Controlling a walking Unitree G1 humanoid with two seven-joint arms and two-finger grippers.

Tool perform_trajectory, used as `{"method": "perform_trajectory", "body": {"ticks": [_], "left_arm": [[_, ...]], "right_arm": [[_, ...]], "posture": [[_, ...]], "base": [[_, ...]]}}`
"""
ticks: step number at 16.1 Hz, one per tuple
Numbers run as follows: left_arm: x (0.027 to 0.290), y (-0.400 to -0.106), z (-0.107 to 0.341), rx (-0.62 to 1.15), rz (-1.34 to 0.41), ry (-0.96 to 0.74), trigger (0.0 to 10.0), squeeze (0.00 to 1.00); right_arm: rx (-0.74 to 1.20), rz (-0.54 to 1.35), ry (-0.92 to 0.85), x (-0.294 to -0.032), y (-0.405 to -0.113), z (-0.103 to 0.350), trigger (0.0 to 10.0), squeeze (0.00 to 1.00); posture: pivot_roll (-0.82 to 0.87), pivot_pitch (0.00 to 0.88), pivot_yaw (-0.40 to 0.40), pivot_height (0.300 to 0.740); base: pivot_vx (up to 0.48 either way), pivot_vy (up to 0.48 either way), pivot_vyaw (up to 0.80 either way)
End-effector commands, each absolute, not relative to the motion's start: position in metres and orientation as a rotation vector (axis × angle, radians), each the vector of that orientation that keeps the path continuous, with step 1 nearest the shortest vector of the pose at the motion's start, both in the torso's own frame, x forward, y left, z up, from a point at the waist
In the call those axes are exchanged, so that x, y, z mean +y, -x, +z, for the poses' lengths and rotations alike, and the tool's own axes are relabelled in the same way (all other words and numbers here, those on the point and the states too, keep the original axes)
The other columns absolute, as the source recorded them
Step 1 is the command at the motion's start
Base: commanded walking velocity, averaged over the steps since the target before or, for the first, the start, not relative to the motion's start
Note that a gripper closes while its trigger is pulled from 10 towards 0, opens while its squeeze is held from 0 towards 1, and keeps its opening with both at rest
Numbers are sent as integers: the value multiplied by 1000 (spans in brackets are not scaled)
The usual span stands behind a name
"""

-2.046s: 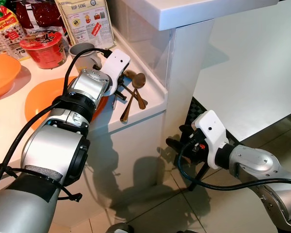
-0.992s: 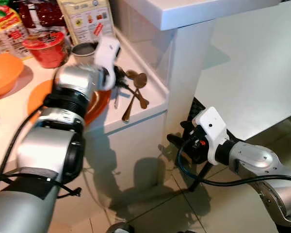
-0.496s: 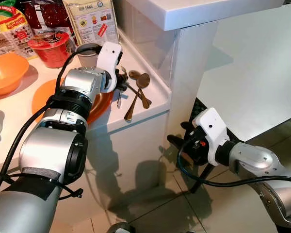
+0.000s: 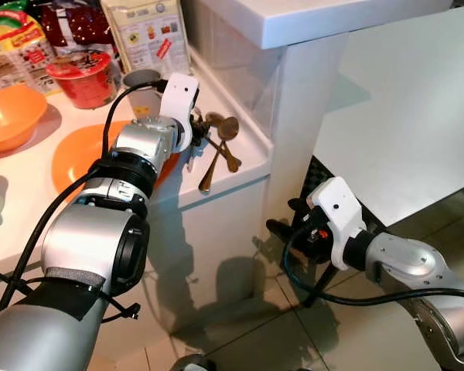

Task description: Setting the table

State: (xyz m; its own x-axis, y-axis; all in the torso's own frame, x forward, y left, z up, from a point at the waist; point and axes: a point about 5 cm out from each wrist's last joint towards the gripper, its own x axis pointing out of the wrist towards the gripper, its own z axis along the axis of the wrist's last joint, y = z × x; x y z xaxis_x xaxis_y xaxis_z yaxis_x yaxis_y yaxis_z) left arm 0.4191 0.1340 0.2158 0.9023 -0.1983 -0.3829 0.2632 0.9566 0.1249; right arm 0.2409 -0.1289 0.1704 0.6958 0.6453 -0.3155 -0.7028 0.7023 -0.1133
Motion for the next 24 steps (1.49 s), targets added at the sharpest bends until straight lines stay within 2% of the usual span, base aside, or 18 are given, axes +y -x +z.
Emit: {"method": "perform_trajectory", "body": {"ticks": [1,12,17,24], "left_arm": [[135,-421,220,341,-197,-176,10000,1000],[129,-420,204,340,-132,-126,10000,1000],[140,-421,207,316,-60,-137,10000,1000],[150,-424,220,264,-25,-2,10000,1000]], "right_arm": [[263,754,230,-128,-237,172,10000,0],[295,773,212,-122,-220,175,10000,0],[310,772,210,-123,-218,176,10000,0],[315,764,218,-126,-220,178,10000,0]], "posture": [[-64,66,100,740],[-121,136,95,740],[-123,141,95,740],[-122,144,88,740]], "base": [[0,0,0],[0,0,0],[0,0,0],[0,0,0]]}}
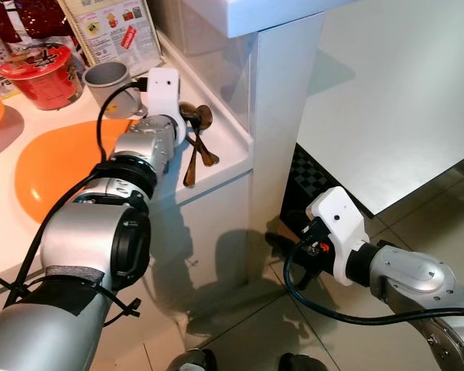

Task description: Setting the table

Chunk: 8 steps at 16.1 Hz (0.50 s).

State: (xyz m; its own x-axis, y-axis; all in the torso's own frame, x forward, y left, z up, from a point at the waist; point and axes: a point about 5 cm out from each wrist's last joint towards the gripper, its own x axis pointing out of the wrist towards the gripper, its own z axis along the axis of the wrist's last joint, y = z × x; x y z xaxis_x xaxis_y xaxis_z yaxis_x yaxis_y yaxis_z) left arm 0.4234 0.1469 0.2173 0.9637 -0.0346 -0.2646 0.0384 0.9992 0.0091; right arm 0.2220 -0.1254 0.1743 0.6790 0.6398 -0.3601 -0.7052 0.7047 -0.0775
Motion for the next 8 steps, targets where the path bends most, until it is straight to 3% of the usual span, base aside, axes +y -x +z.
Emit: {"method": "perform_trajectory", "body": {"ticks": [1,4,5,6,7,8], "left_arm": [[153,-424,220,261,-10,-4,10000,1000],[159,-424,223,242,21,5,10000,1000],[161,-424,223,241,27,0,10000,737],[163,-424,224,238,30,1,10000,569],[163,-424,225,233,24,12,10000,290],[163,-425,227,225,12,27,10000,110]], "right_arm": [[314,764,220,-126,-220,178,10000,0],[313,764,221,-127,-221,179,10000,0],[313,765,221,-127,-221,179,10000,0],[312,769,220,-126,-221,179,10000,0],[311,770,219,-126,-221,179,10000,0],[310,771,220,-126,-221,179,10000,0]], "posture": [[-122,143,88,740],[-124,144,86,740],[-123,144,84,740],[-122,145,83,740],[-121,144,83,740],[-120,144,83,740]], "base": [[0,0,0],[0,0,0],[0,0,0],[0,0,0],[0,0,0],[0,0,0]]}}
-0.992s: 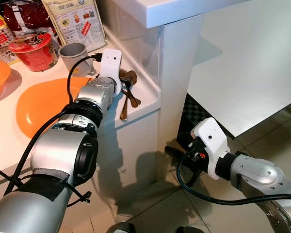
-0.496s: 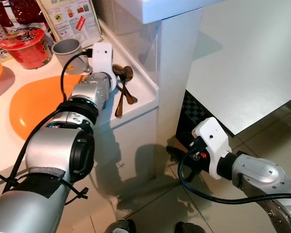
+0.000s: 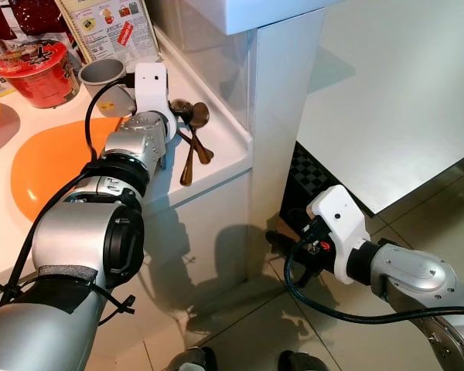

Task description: Setting the table

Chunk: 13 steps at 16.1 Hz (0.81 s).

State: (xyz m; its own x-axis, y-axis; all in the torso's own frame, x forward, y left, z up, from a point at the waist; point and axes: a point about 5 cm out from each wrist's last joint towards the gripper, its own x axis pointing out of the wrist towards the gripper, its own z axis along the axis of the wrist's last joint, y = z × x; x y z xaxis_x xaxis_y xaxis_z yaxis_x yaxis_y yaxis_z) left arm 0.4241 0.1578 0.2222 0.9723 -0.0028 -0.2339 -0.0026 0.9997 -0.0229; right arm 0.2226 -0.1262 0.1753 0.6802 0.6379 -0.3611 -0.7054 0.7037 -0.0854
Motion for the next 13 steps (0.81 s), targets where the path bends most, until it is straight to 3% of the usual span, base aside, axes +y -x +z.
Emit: {"method": "perform_trajectory", "body": {"ticks": [1,10,11,12,13], "left_arm": [[162,-425,230,218,1,35,10000,0],[171,-423,220,220,51,-106,10000,0],[171,-423,219,222,50,-111,8588,0],[170,-422,216,226,47,-118,3333,0],[169,-422,214,227,44,-122,1725,0]], "right_arm": [[309,771,221,-126,-222,179,10000,0],[304,776,226,-125,-223,179,10000,0],[304,776,226,-125,-223,179,10000,0],[302,776,227,-125,-222,179,10000,0],[301,776,228,-125,-222,179,10000,0]], "posture": [[-119,143,82,740],[-120,136,81,740],[-120,136,81,740],[-123,135,82,740],[-123,134,81,740]], "base": [[0,0,0],[0,0,0],[0,0,0],[0,0,0],[0,0,0]]}}
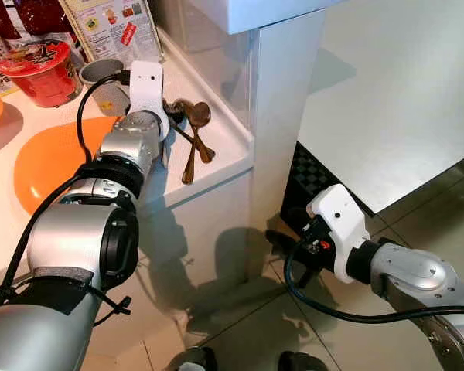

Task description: Setting the table

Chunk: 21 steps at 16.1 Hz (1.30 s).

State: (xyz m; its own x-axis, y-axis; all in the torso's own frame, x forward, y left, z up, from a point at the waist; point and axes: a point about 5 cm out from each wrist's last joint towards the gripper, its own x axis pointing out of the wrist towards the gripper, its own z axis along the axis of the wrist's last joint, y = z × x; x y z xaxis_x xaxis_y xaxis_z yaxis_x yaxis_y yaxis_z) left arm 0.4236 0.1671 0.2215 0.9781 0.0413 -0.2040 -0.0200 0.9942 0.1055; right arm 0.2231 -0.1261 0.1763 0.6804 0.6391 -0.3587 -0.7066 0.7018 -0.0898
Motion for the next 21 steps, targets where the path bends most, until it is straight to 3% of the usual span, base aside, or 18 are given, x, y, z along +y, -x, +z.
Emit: {"method": "perform_trajectory", "body": {"ticks": [1,3,4,5,6,7,11,12,13,14,15,21], "left_arm": [[168,-422,214,228,41,-123,1843,0],[165,-422,212,232,28,-125,3804,0],[164,-421,210,239,23,-134,6353,0],[164,-421,208,243,20,-138,6353,0],[163,-421,207,247,18,-144,8549,0],[163,-420,204,257,21,-164,10000,0],[164,-419,200,267,26,-202,10000,0],[165,-419,199,272,30,-207,7647,0],[166,-418,197,279,33,-206,4078,0],[167,-418,197,281,34,-204,4078,0],[166,-418,195,291,31,-164,0,0],[170,-416,188,332,34,-105,0,0]], "right_arm": [[301,776,228,-125,-222,179,10000,0],[303,776,231,-126,-222,178,10000,0],[303,777,231,-125,-222,178,10000,0],[303,777,231,-125,-222,178,10000,0],[303,777,231,-126,-222,178,10000,0],[303,776,232,-126,-221,178,10000,0],[303,775,234,-126,-222,178,10000,0],[302,774,234,-126,-222,178,10000,0],[302,772,234,-126,-222,178,10000,0],[302,771,234,-126,-222,178,10000,0],[302,771,234,-126,-222,179,10000,0],[300,771,235,-126,-223,179,10000,0]], "posture": [[-123,134,82,740],[-124,132,83,740],[-125,132,83,740],[-125,132,83,740],[-127,130,84,740],[-129,129,85,740],[-130,129,85,740],[-130,129,85,740],[-131,133,88,740],[-131,133,88,740],[-131,133,88,740],[-131,136,87,740]], "base": [[0,0,0],[0,0,0],[0,0,0],[0,0,0],[0,0,0],[0,0,0],[0,0,0],[0,0,0],[0,0,0],[0,0,0],[0,0,0],[0,0,0]]}}
